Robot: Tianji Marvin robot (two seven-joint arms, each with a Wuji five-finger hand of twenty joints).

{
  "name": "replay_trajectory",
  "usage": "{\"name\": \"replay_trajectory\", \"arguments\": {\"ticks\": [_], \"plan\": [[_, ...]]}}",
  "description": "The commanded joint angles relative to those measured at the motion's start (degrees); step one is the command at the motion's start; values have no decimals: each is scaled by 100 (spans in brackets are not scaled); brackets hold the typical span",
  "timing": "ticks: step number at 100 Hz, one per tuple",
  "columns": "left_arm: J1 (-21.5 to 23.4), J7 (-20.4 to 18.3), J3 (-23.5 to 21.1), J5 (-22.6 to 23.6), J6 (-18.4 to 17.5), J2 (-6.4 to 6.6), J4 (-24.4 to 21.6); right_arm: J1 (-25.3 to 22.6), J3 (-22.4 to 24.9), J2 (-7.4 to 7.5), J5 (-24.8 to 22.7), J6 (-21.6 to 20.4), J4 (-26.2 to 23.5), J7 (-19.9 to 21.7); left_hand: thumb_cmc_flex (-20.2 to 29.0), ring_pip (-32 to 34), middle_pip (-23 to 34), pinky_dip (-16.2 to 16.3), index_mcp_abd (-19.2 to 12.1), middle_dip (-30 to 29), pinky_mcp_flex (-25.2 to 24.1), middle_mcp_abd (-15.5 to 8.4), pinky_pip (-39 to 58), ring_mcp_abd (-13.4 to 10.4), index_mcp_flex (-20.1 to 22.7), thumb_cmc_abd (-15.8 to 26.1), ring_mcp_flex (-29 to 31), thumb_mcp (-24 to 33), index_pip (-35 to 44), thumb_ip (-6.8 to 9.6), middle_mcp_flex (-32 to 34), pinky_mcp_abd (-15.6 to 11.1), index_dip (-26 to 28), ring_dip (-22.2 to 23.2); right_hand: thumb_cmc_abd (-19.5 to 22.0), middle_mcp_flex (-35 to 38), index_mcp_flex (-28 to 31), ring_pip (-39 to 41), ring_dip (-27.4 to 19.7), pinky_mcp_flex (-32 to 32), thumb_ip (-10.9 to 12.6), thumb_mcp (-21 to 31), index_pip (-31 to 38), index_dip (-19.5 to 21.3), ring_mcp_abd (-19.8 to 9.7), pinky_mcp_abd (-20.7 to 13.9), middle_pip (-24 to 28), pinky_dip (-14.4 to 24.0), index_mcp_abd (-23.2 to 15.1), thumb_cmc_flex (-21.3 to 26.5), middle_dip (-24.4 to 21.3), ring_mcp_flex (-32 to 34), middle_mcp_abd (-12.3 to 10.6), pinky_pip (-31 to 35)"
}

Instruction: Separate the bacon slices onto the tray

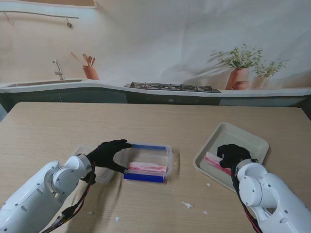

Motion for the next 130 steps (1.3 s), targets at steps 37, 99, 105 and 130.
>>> {"name": "replay_trajectory", "arguments": {"ticks": [37,99,105,130], "plan": [[65,-137,113,20,95,-59,99,67,-171,-22,165,299,86,228,697,-85,108,26,77,-52,-25,-258,-63,-79,-91,109,-233,575,-121,63,57,-82,-21,-41,304,-146,-8,141,46,-97,69,174,333,208,80,-100,184,145,-346,419,-5,-66,18,189],[39,-138,130,34,83,-57,119,77,-213,-15,216,499,121,306,696,-82,104,31,79,-50,-23,-258,-59,-72,-124,112,-231,581,-133,63,53,-83,-27,-38,790,-1721,-602,-2572,-1449,-1200,595,152,-2299,-772,41,-411,-926,-793,421,-136,-1808,-1573,-215,-1394],[37,-133,129,32,81,-58,120,65,-203,-20,217,497,113,280,702,-83,104,30,77,-49,-23,-262,-59,-74,-127,104,-233,584,-134,63,51,-86,-27,-38,840,-2024,-759,-2993,-1620,-1405,756,129,-2704,-688,-16,-466,-1212,-891,520,-265,-1876,-1922,-229,-1642],[31,-122,129,39,65,-59,129,-26,-126,-53,259,464,49,91,703,-86,100,25,78,-51,-24,-256,-65,-74,-128,94,-234,588,-135,61,50,-79,-28,-39,961,-3156,-1523,-4280,-2195,-2060,746,-164,-3311,-862,-247,-700,-1765,-1271,743,-562,-2104,-3284,-289,-2717]]}}
